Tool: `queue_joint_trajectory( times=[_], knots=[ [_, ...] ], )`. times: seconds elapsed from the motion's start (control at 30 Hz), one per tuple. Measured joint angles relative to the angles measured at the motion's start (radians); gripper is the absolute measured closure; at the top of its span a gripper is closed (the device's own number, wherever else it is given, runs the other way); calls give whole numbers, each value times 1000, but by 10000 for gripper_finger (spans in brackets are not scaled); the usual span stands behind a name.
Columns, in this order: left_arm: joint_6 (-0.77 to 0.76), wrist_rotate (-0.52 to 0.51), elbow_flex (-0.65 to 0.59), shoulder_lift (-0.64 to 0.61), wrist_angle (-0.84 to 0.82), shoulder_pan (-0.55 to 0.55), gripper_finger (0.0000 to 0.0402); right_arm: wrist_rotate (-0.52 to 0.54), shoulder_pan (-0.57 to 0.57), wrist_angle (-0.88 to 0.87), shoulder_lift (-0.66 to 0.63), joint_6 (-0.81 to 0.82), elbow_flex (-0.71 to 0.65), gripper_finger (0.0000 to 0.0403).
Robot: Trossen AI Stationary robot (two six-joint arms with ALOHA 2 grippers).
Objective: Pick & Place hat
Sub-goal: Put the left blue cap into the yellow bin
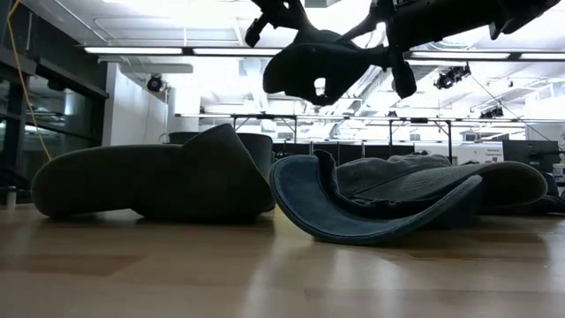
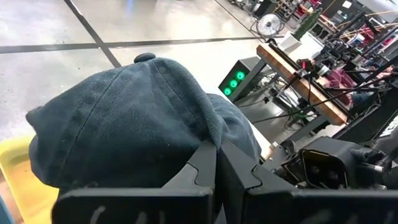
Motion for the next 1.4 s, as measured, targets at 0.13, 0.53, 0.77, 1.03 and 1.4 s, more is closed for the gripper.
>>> queue_joint_trajectory(
  times=[0.13,0.53,0.77,1.03,1.4],
  knots=[
    [2,0,0,0,0,0,401,0,0,-1,0,-6,0,358],
    [3,22,0,0,-6,0,398,-82,-39,24,0,-42,0,396],
    [178,24,0,0,-14,0,358,-82,-39,8,0,-43,0,399],
    [267,-12,0,-4,-76,9,261,-111,-39,-104,0,9,-1,400],
    [208,111,0,-52,-301,145,209,-349,-144,-202,-4,15,-1,400]
  ],
)
